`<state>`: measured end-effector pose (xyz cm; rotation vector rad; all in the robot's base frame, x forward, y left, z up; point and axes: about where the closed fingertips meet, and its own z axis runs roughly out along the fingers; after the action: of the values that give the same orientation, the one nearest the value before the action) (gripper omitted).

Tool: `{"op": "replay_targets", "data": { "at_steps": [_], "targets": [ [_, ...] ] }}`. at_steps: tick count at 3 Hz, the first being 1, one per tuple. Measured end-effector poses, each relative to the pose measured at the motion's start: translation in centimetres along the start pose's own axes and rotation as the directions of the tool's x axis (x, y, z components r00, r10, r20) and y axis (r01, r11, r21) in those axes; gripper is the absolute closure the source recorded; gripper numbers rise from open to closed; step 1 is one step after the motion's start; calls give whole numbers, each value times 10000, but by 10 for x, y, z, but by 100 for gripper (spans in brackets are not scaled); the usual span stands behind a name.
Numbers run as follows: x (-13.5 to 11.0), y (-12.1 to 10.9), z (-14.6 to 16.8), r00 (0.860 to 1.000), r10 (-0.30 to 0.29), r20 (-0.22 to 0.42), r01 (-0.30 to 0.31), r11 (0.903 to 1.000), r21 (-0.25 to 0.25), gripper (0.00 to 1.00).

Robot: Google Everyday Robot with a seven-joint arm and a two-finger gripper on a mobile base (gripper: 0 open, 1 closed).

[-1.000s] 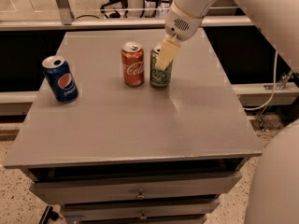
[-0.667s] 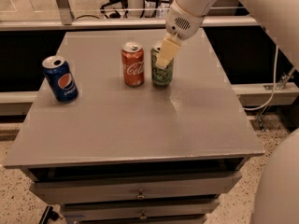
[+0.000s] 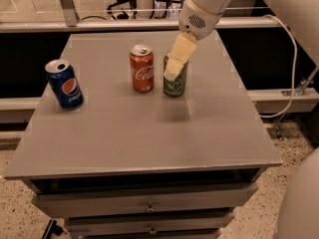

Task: Move green can near coke can

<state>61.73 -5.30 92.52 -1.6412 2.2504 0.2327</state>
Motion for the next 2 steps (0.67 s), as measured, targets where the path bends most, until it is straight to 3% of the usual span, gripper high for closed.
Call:
{"op": "replay_targets", "data": {
  "at_steps": [2],
  "targets": [
    [6, 10, -46, 9965, -393, 744, 367, 9987, 368, 0]
  ]
}}
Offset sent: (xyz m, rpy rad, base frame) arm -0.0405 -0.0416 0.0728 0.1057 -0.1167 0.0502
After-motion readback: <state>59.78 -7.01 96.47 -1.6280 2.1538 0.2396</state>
